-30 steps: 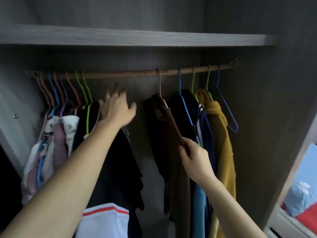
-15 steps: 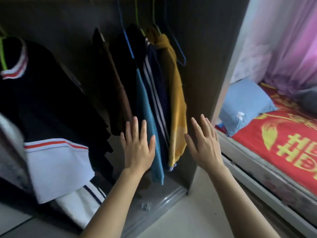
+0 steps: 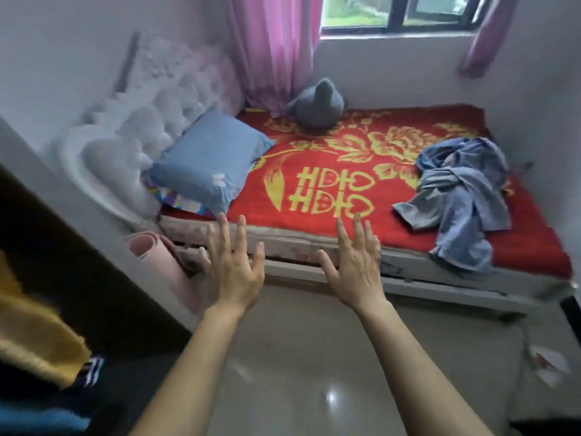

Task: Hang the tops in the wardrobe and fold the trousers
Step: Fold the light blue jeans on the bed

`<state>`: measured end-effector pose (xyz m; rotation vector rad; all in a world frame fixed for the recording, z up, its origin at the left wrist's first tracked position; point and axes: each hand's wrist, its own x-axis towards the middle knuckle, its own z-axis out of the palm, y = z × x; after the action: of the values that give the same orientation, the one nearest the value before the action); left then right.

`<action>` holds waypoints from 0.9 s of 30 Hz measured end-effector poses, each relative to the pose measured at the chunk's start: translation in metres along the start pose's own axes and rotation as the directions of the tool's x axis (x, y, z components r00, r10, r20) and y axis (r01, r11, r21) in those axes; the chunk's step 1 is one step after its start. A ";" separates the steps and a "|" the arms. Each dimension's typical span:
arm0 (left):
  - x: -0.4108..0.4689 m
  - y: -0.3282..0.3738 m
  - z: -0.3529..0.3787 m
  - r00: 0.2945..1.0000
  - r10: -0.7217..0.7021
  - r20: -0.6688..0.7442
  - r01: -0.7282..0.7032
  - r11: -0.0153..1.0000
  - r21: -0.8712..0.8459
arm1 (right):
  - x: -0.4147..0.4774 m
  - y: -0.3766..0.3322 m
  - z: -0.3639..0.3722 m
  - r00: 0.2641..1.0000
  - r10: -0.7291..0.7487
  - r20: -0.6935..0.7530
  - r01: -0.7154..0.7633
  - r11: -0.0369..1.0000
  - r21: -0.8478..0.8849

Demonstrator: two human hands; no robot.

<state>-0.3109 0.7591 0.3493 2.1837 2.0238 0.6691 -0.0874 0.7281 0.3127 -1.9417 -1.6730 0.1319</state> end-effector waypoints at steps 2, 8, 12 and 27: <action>0.010 0.045 0.030 0.995 0.078 0.060 -0.078 0.997 -0.007 | 0.005 0.050 -0.017 0.993 0.116 0.007 -0.116 0.993 -0.018; 0.077 0.119 0.098 0.963 0.212 0.166 -0.215 0.977 -0.004 | 0.054 0.140 -0.024 0.969 0.247 0.005 -0.247 0.968 -0.050; 0.136 0.151 0.153 0.929 0.275 0.246 -0.277 0.960 -0.028 | 0.100 0.184 -0.007 0.947 0.317 0.041 -0.314 0.947 -0.074; 0.370 0.349 0.321 0.588 0.617 0.523 -0.657 0.742 -0.137 | 0.275 0.361 -0.026 0.722 0.692 -0.020 -0.686 0.711 -0.154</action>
<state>0.1424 1.1485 0.2777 2.7334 0.9619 -0.0361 0.2997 0.9555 0.2414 -2.6157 -0.8975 0.3345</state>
